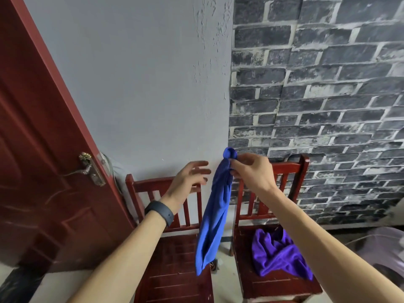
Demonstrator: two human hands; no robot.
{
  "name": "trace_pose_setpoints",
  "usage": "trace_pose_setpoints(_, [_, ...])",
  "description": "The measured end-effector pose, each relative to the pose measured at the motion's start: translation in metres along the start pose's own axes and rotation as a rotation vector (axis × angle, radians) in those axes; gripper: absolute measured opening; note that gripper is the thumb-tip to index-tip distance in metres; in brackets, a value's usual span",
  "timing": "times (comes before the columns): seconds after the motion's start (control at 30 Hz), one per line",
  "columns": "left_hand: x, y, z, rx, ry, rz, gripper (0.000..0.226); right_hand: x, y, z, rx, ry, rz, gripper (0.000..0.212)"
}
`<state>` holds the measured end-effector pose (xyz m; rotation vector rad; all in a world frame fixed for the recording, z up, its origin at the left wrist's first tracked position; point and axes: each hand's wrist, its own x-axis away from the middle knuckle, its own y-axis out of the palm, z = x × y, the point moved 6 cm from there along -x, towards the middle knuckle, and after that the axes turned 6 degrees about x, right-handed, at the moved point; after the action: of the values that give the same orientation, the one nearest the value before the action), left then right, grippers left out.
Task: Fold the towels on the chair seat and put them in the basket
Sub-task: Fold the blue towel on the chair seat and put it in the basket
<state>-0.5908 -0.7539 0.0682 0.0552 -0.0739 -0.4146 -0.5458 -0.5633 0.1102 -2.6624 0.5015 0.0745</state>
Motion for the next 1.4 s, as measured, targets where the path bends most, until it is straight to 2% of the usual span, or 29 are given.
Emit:
trace_pose_setpoints(0.07, [0.002, -0.006, -0.037, -0.171, -0.080, 0.019, 0.061, -0.006, -0.004, -0.006, -0.109, 0.043, -0.005, 0.008])
trace_pose_setpoints(0.13, [0.004, -0.007, -0.069, -0.385, -0.179, -0.036, 0.082, -0.011, -0.007, -0.019, -0.187, 0.058, -0.018, 0.010])
trace_pose_setpoints(0.2, [0.002, -0.002, -0.084, -0.507, -0.189, -0.109, 0.087, -0.017, -0.007, -0.029, -0.290, 0.083, -0.041, 0.013])
trace_pose_setpoints(0.27, [-0.002, 0.008, -0.080, -0.580, -0.128, -0.149, 0.062, -0.027, -0.005, -0.036, -0.458, 0.113, -0.071, 0.019])
trace_pose_setpoints(0.33, [-0.009, 0.017, -0.071, -0.598, -0.078, -0.140, 0.034, -0.039, -0.011, -0.034, -0.632, 0.152, -0.030, 0.014])
trace_pose_setpoints(0.4, [-0.014, 0.024, -0.062, -0.548, -0.027, -0.120, 0.027, -0.046, -0.021, -0.011, -0.739, 0.226, 0.085, 0.002])
trace_pose_setpoints(0.43, [-0.016, 0.026, -0.058, -0.491, -0.014, -0.098, 0.026, -0.043, -0.023, 0.006, -0.696, 0.260, 0.136, 0.006])
trace_pose_setpoints(0.5, [-0.018, 0.027, -0.056, -0.328, -0.013, -0.023, 0.020, -0.021, -0.017, 0.051, -0.382, 0.311, 0.152, 0.020])
trace_pose_setpoints(0.57, [-0.021, 0.025, -0.057, -0.218, -0.042, 0.056, 0.019, 0.014, 0.011, 0.091, -0.124, 0.356, -0.038, 0.030])
trace_pose_setpoints(0.63, [-0.024, 0.026, -0.062, -0.157, -0.098, 0.059, 0.022, 0.045, 0.039, 0.119, -0.012, 0.394, -0.234, 0.027])
trace_pose_setpoints(0.7, [-0.024, 0.030, -0.072, -0.098, -0.180, 0.008, 0.026, 0.060, 0.051, 0.138, -0.027, 0.451, -0.235, 0.026])
trace_pose_setpoints(0.77, [-0.019, 0.033, -0.082, -0.071, -0.296, -0.070, 0.036, 0.068, 0.058, 0.149, -0.229, 0.555, -0.199, 0.019])
trace_pose_setpoints(0.83, [-0.015, 0.033, -0.091, -0.236, -0.365, -0.183, 0.050, 0.069, 0.063, 0.155, -0.365, 0.606, -0.184, 0.015])
trace_pose_setpoints(0.9, [-0.012, 0.024, -0.098, -0.429, -0.349, -0.222, 0.055, 0.067, 0.063, 0.159, -0.408, 0.612, -0.169, 0.011])
trace_pose_setpoints(0.97, [-0.010, 0.014, -0.101, -0.406, -0.325, -0.166, 0.047, 0.061, 0.057, 0.159, -0.395, 0.585, -0.125, 0.010])
trace_pose_setpoints(1.03, [-0.010, 0.000, -0.104, -0.352, -0.310, -0.095, 0.040, 0.051, 0.046, 0.159, -0.295, 0.542, -0.044, 0.010])
trace_pose_setpoints(1.1, [-0.009, -0.017, -0.106, -0.394, -0.315, -0.053, 0.028, 0.042, 0.035, 0.160, -0.167, 0.494, 0.016, 0.010])
trace_pose_setpoints(1.17, [-0.008, -0.034, -0.109, -0.463, -0.338, -0.018, 0.018, 0.033, 0.028, 0.164, -0.024, 0.464, 0.007, 0.012])
trace_pose_setpoints(1.23, [-0.005, -0.047, -0.107, -0.434, -0.335, 0.043, 0.016, 0.026, 0.025, 0.170, 0.066, 0.491, -0.047, 0.015])
trace_pose_setpoints(1.3, [-0.001, -0.055, -0.105, -0.378, -0.340, 0.091, 0.015, 0.020, 0.027, 0.177, 0.075, 0.539, -0.094, 0.017])
trace_pose_setpoints(1.4, [0.001, -0.064, -0.107, -0.333, -0.363, 0.126, 0.023, 0.011, 0.036, 0.188, -0.067, 0.623, -0.086, 0.020])
